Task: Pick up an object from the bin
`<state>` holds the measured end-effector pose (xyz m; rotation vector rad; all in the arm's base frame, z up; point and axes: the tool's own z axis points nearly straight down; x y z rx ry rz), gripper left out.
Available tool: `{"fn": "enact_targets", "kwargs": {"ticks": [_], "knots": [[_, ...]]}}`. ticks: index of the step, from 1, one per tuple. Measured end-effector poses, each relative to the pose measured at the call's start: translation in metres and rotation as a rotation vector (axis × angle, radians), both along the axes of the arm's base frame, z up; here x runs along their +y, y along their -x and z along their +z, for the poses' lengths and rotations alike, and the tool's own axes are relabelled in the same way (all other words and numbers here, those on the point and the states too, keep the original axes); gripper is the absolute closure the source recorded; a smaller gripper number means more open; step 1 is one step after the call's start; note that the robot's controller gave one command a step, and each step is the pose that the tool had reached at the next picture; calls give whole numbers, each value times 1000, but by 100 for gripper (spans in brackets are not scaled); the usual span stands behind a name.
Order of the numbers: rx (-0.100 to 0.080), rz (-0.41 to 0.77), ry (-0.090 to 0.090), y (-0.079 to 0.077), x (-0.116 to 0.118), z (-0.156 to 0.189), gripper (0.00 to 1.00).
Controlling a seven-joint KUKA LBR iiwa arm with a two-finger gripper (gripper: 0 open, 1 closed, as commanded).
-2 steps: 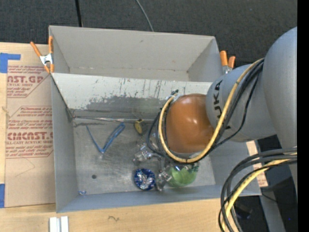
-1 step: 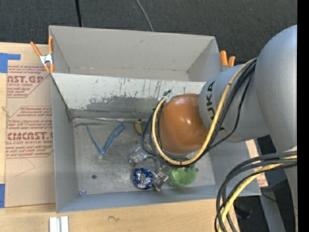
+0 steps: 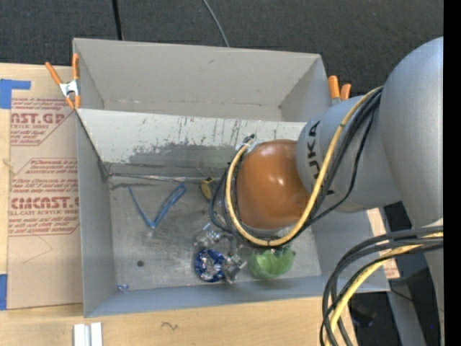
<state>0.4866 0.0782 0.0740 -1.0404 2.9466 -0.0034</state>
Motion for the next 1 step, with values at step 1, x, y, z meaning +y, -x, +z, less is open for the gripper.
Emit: {"fn": "enact_targets", "kwargs": {"ticks": [1], "knots": [[9, 254, 4, -6, 18, 117, 100]]}}
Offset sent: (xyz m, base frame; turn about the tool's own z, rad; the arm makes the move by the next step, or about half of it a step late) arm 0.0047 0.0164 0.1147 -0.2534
